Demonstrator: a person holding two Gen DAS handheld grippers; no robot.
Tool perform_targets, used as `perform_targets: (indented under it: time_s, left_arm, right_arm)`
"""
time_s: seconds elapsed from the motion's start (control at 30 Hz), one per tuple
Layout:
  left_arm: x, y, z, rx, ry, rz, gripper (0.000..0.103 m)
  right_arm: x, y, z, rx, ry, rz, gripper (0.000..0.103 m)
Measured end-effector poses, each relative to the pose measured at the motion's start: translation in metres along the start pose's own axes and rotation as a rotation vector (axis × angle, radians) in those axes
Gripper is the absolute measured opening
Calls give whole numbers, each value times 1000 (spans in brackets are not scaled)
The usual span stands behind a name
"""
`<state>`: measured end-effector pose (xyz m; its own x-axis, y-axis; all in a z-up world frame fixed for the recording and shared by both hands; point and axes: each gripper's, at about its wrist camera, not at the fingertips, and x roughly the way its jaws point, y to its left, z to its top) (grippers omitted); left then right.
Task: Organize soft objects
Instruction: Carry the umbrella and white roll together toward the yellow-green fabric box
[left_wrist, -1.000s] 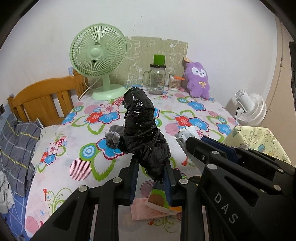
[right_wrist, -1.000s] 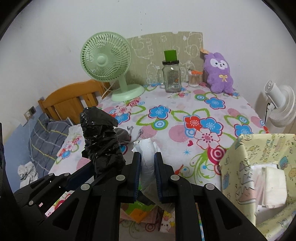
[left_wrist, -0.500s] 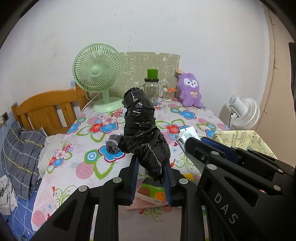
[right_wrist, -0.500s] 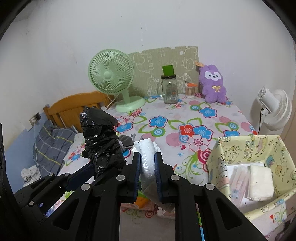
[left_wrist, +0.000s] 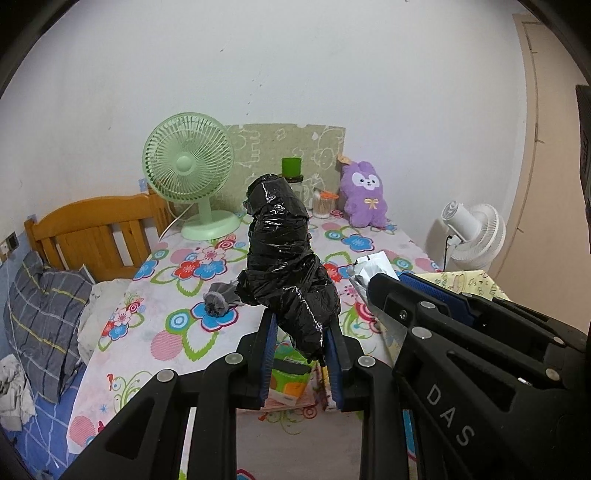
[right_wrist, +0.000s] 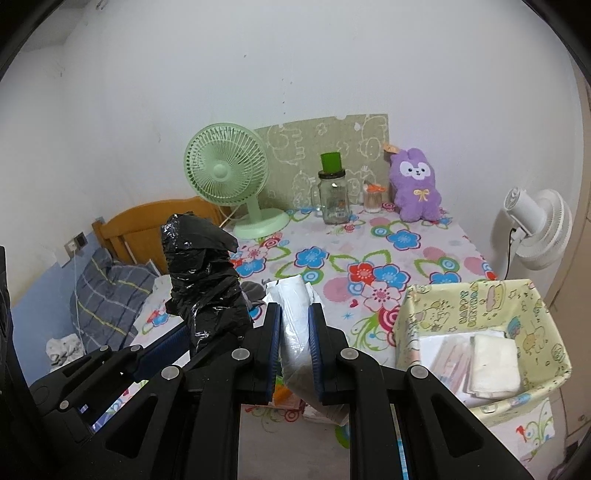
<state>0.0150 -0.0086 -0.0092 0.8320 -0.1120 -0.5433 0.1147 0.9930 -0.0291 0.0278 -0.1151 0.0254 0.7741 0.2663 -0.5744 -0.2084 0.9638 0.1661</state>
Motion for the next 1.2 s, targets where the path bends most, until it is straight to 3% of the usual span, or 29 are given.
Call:
perform_targets:
  time_s: [1.2]
  left_arm:
    - [22,-103,24,88,-35,-127,24]
  right_arm:
    - [-34,-104,19,60,-64,-114,18]
